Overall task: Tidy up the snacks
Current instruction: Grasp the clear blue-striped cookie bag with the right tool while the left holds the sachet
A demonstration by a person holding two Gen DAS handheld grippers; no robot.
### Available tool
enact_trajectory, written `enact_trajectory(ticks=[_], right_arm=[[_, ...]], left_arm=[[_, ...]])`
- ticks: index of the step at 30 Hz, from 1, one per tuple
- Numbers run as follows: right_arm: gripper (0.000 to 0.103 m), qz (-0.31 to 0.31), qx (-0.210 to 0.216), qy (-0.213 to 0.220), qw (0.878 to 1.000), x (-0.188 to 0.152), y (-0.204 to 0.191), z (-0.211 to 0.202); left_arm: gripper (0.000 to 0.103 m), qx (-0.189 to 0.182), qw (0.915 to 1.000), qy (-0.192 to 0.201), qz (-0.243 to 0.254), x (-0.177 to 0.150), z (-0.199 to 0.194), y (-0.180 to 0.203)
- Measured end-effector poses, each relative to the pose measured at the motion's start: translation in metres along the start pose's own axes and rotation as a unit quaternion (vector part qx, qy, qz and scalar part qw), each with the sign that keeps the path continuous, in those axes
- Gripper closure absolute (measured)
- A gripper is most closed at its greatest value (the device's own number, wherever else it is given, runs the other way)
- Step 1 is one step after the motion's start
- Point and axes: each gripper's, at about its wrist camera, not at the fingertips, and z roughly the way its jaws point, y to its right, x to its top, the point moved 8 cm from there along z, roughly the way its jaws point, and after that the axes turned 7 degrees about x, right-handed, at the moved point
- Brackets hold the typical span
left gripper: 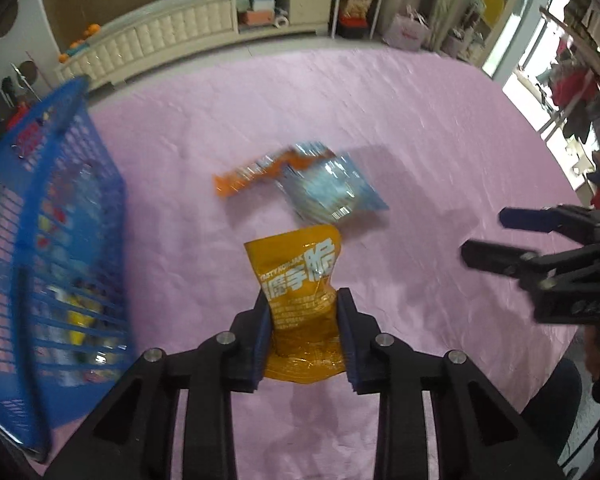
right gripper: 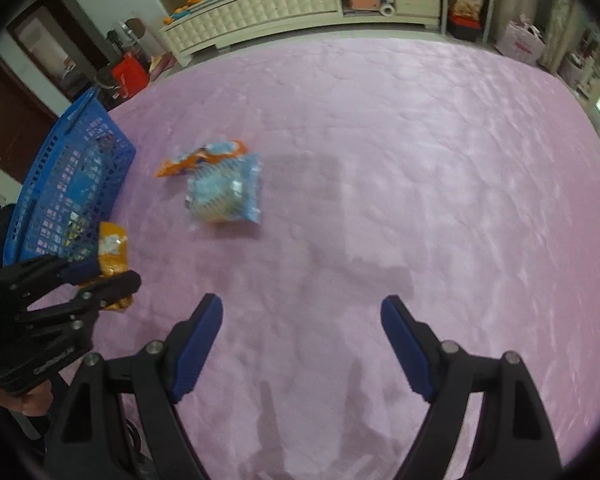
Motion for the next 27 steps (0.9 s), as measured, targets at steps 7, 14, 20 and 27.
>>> enact_trajectory(ticks=[7,14,20,27], right_arm=[[0.018,-0.022,0.001,-0.017,1.0,0.026,-0.029,0.029],[0.018,-0.034,-0.01,-0.034,0.999,0.051,-0.038,0.061],[0.018,-0.042,0.002,-0.034,0.999,0.068,-0.044,0.081],[0.033,-0.078,-0.015,-0.05,0.996,0.067,-0.046,0.106]], left_arm=[[0.075,0.026,0.9995,0.017,-0.006,0.014,-0.009,-0.025],[0.075,0.036,0.9991,0.024,0.001,0.031,-0.007,-0.035],[0.075,0.051,0.9984,0.022,0.011,0.041,0.003,-0.039],[0.075,0.064,0.9977,0.014,0.019,0.041,0.005,-0.039]])
